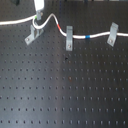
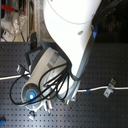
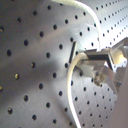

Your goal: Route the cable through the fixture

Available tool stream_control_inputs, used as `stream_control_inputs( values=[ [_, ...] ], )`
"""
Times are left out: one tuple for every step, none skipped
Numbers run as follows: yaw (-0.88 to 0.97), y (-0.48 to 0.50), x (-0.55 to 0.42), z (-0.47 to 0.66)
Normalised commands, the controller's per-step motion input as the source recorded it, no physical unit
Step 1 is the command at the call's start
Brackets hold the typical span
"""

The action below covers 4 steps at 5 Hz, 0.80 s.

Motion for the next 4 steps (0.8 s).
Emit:
stream_control_inputs(
  values=[
    [0.03, 0.101, -0.032, 0.23],
    [0.02, 0.125, -0.038, 0.23],
    [0.02, 0.23, -0.075, 0.15],
    [0.12, 0.386, -0.104, 0.0]
  ],
)
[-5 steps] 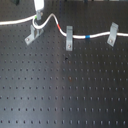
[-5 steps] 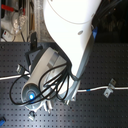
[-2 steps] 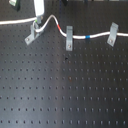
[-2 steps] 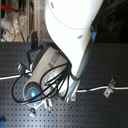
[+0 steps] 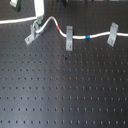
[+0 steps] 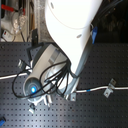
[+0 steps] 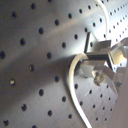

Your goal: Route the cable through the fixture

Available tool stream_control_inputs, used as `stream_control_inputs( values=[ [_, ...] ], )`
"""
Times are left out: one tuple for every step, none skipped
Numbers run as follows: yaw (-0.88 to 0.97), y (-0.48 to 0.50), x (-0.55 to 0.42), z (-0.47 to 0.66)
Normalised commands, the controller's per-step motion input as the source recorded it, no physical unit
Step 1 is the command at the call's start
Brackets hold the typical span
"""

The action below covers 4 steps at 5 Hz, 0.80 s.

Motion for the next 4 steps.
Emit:
stream_control_inputs(
  values=[
    [0.15, 0.366, -0.1, -0.01],
    [0.13, 0.103, -0.03, -0.08],
    [0.0, 0.031, -0.008, 0.0],
    [-0.5, 0.274, 0.137, 0.0]
  ],
)
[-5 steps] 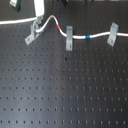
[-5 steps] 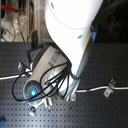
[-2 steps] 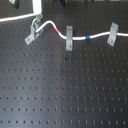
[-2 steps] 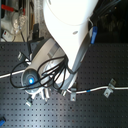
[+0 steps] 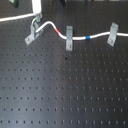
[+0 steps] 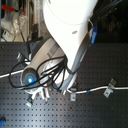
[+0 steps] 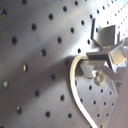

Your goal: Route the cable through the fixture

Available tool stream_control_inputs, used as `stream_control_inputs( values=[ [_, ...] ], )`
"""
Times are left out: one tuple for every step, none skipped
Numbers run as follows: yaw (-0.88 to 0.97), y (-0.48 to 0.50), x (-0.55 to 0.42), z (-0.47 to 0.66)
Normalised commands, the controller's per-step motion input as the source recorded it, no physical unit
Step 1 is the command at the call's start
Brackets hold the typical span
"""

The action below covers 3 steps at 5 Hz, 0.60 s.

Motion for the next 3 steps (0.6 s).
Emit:
stream_control_inputs(
  values=[
    [-0.38, 0.49, 0.126, -0.09],
    [-0.4, 0.446, 0.06, -0.11],
    [-0.06, 0.003, 0.006, 0.0]
  ],
)
